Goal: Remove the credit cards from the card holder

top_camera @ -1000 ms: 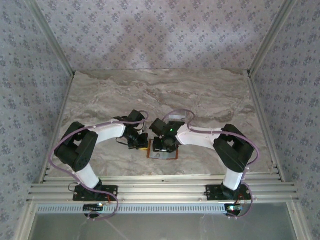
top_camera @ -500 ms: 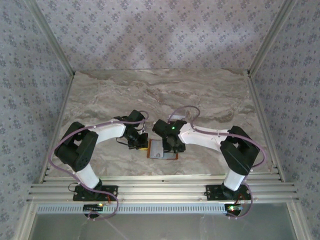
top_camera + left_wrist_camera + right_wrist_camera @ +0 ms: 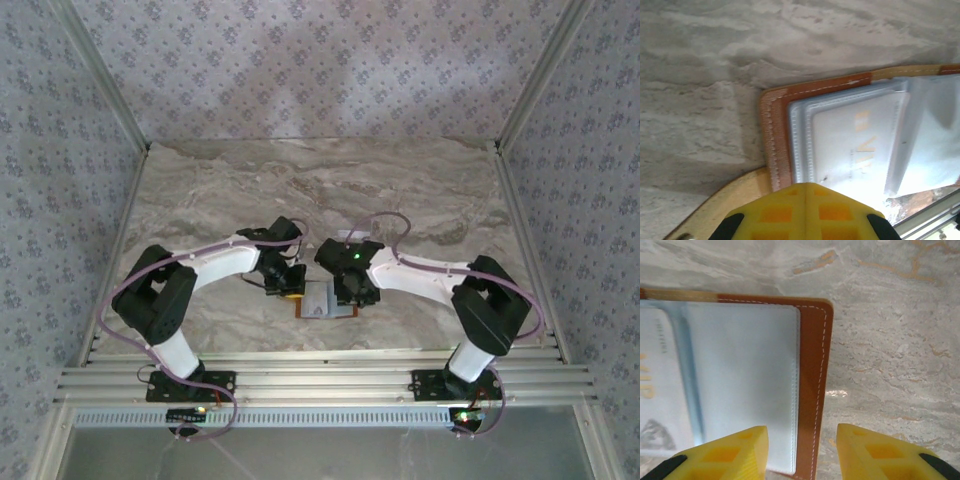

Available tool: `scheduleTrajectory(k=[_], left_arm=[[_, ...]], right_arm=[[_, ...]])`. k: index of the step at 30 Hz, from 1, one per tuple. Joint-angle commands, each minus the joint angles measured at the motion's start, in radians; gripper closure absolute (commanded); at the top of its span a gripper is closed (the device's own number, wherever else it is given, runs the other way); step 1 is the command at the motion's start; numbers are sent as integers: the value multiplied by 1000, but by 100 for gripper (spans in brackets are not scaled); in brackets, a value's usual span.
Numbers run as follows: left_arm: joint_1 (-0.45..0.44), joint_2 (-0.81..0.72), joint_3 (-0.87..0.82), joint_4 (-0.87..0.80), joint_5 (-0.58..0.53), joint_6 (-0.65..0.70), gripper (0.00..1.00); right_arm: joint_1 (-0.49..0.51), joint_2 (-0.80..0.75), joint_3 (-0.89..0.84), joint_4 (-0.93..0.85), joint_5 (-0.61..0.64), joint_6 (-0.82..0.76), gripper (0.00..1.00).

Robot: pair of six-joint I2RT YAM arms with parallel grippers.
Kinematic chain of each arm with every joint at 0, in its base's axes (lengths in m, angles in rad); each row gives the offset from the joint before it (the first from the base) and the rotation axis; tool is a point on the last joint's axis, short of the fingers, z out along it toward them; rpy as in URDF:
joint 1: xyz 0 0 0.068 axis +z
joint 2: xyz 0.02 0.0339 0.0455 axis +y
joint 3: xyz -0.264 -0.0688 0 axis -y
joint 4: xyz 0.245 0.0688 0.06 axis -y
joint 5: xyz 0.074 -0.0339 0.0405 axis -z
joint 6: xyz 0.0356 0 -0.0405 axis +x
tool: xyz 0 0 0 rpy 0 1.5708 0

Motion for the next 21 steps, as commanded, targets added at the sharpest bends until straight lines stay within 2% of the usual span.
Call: scheduleTrajectory(k=[1, 6, 9, 15, 21], left_arm=[[-19, 0, 35, -34, -8, -21, 94], [-38, 26, 31, -8, -3, -30, 94], [-45, 50, 31, -5, 0, -28, 94], [-49, 69, 26, -11, -29, -24, 94], [-50, 86, 25, -38, -59, -11, 95]], right_arm=[[-12, -50, -4, 18, -29, -25, 60], [-26, -74, -5, 88, -111, -31, 62], [-46, -73, -22, 174, -207, -42, 64], [-95, -61, -114, 450, -393, -11, 70], [-111, -10, -136, 535, -456, 2, 73]])
